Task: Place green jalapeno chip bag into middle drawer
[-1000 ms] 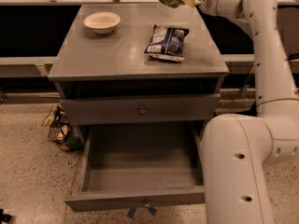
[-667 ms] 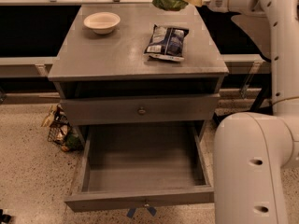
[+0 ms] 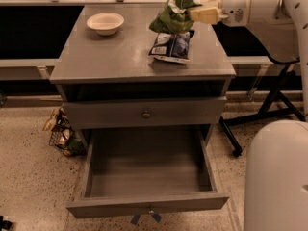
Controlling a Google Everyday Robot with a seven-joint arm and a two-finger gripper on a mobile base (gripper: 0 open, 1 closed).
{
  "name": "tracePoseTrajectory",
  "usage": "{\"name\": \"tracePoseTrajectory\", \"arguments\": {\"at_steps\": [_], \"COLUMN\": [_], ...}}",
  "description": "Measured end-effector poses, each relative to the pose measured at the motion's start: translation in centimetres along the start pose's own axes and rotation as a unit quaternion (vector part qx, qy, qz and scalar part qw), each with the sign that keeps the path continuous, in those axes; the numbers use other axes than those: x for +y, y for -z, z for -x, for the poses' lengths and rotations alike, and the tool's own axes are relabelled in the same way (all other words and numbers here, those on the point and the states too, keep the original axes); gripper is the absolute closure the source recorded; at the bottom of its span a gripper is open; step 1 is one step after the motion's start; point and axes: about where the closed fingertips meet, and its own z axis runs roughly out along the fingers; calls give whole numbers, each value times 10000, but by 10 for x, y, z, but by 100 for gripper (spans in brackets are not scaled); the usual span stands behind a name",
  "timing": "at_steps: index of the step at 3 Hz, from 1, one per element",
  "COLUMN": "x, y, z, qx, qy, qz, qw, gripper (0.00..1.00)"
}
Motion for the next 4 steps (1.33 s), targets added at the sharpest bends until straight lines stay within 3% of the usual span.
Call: {"name": "tracePoseTrajectory", "arguments": {"at_steps": [1, 2, 3, 4], "x": [5, 32, 72, 117], "y": [-4, 8, 29, 31], "z": [-2, 4, 19, 4], "qx": [-9, 33, -39, 50], "qy": [-40, -156, -213, -197], "qz": [82, 431, 816, 1209], "qw": [10000, 9989, 9964, 9925], "gripper": [100, 100, 100, 100]}}
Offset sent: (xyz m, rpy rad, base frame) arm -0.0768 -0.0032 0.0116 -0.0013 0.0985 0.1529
